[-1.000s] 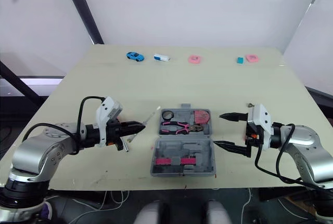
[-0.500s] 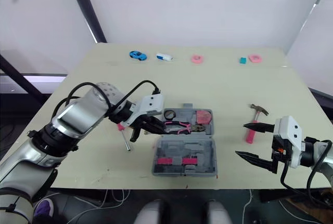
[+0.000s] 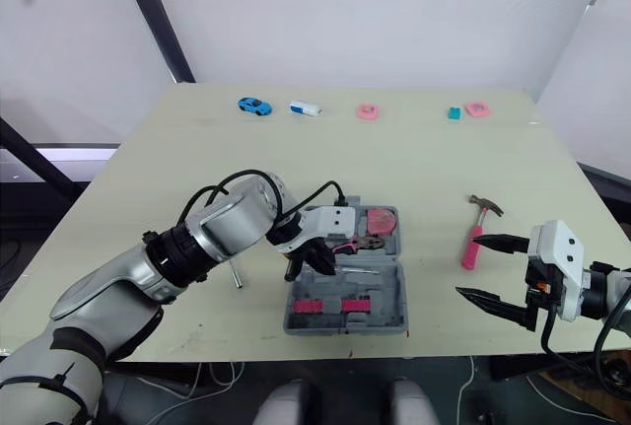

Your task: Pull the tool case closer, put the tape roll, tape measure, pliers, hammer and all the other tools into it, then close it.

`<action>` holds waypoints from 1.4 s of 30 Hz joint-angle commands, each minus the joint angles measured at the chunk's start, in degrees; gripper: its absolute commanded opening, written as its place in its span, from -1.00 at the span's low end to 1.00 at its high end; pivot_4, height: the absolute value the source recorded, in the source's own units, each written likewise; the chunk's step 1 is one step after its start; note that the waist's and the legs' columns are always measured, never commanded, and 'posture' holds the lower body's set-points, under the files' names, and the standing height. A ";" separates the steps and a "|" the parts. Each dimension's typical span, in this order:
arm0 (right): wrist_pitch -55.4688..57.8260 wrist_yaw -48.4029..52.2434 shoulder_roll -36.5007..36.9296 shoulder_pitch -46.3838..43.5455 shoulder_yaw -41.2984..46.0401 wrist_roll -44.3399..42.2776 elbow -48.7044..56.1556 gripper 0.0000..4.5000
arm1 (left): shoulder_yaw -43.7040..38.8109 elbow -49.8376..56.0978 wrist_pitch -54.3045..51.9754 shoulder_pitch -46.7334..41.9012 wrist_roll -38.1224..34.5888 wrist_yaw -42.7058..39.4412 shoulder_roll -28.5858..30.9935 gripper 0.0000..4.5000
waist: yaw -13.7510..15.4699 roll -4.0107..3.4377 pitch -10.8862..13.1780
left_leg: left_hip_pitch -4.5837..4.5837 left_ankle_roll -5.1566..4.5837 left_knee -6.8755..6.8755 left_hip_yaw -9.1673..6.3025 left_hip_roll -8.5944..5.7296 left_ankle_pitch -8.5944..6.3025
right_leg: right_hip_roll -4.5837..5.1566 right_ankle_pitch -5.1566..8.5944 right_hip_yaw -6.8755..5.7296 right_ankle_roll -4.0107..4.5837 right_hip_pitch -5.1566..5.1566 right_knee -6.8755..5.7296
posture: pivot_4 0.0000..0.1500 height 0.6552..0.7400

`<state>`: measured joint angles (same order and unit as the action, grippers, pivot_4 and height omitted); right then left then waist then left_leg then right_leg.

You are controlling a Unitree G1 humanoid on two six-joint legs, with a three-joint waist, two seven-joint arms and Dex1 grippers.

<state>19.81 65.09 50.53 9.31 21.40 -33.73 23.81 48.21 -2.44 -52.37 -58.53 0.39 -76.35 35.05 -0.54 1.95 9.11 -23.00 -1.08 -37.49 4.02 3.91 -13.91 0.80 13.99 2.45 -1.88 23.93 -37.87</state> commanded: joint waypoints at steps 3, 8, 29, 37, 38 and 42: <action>-0.08 -0.13 0.82 -0.57 1.72 -0.93 1.70 1.00 | 1.47 -2.81 1.82 -1.70 2.67 -0.74 -2.23 -0.98 | 0.07 0.00 0.00 | -0.02 0.00 -0.02 0.01 -0.03 0.00 | 0.03 0.00 0.01 -0.01 0.00 0.01 | 1.00 1.00; -0.43 -0.44 0.42 0.39 2.01 -0.84 2.17 1.00 | 2.29 -3.98 0.49 -1.69 3.61 -1.80 -3.26 -0.98 | 0.06 0.00 0.00 | -0.02 0.00 -0.02 -0.02 -0.03 0.00 | 0.02 0.00 -0.01 0.00 0.01 0.00 | 1.00 1.00; -0.95 -1.54 -0.48 1.14 1.25 -0.62 2.82 1.00 | 2.01 -10.77 3.39 -1.30 7.62 -0.65 -5.88 -0.98 | -0.02 0.00 0.00 | -0.01 0.00 -0.04 -0.02 -0.03 0.00 | 0.02 -0.01 0.00 -0.01 0.00 -0.05 | 1.00 1.00; -1.09 -1.66 -0.74 1.82 1.34 -0.77 3.20 1.00 | 0.84 -10.65 6.44 -0.64 9.14 0.73 -5.82 -0.52 | 0.01 0.00 0.00 | -0.01 0.00 -0.06 -0.01 -0.03 0.00 | 0.02 -0.01 0.00 -0.01 0.00 -0.07 | 1.00 1.00; -1.06 -1.65 -0.73 1.83 1.34 -0.79 3.21 1.00 | 0.59 -10.52 7.15 -0.68 9.46 0.97 -5.66 -0.38 | 0.02 -0.01 -0.01 | 0.00 0.00 -0.06 -0.01 -0.03 0.00 | 0.03 -0.01 0.01 -0.01 -0.01 -0.07 | 1.00 1.00; -1.07 -1.59 -0.80 1.93 1.22 -0.79 3.20 1.00 | -0.72 -8.25 7.93 -1.06 9.40 -0.08 -3.73 -0.01 | 0.13 -0.01 -0.01 | -0.02 -0.01 -0.22 -0.06 -0.04 0.01 | 0.03 -0.01 -0.01 -0.02 -0.02 -0.14 | 1.00 1.00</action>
<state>19.64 63.43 49.93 11.00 21.37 -33.72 25.42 49.67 -12.10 -44.72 -58.53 8.39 -76.94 30.27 -0.41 1.95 9.11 -23.04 -1.09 -37.76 3.95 3.87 -13.91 0.83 13.98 2.43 -1.90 23.91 -38.01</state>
